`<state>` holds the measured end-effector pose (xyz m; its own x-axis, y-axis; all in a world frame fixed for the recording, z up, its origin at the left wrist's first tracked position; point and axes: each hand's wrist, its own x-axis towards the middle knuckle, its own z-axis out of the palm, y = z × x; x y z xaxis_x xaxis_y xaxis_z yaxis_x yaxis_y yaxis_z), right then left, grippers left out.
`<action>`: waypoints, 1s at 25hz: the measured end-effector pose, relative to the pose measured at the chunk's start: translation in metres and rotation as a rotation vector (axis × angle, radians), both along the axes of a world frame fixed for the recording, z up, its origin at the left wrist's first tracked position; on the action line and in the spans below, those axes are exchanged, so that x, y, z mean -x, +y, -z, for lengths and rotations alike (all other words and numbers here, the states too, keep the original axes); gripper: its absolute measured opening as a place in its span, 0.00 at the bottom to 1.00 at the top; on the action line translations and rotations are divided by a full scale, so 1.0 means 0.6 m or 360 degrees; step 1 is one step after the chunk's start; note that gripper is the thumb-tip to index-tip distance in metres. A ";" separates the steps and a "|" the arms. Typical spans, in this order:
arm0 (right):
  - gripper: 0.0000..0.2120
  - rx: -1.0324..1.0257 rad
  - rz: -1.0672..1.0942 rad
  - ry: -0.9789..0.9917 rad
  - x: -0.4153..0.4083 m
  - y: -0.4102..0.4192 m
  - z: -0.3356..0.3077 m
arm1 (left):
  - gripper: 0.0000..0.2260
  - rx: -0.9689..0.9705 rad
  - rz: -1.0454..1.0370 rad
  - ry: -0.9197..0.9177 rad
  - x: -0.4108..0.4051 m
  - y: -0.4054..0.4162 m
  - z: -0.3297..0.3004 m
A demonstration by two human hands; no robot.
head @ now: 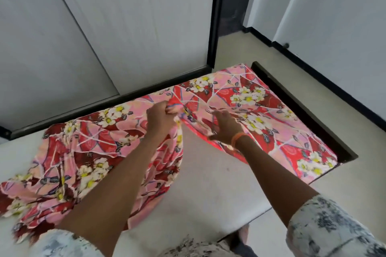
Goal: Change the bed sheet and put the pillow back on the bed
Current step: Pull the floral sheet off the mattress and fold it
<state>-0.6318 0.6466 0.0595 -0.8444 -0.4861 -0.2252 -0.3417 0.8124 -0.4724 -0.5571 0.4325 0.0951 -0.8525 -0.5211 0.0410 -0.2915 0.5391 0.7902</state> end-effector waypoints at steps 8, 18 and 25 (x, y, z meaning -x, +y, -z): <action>0.17 -0.0596 0.0280 -0.0252 0.095 0.305 0.168 | 0.13 0.0090 -0.0658 -0.0125 0.084 0.088 0.051; 0.10 0.0394 0.0172 -0.0385 0.217 0.299 0.133 | 0.22 0.0065 0.0711 -0.0783 0.218 0.456 0.140; 0.17 0.0311 0.0748 -0.0709 0.204 0.543 0.295 | 0.32 0.0117 0.1092 -0.0992 0.310 0.660 0.304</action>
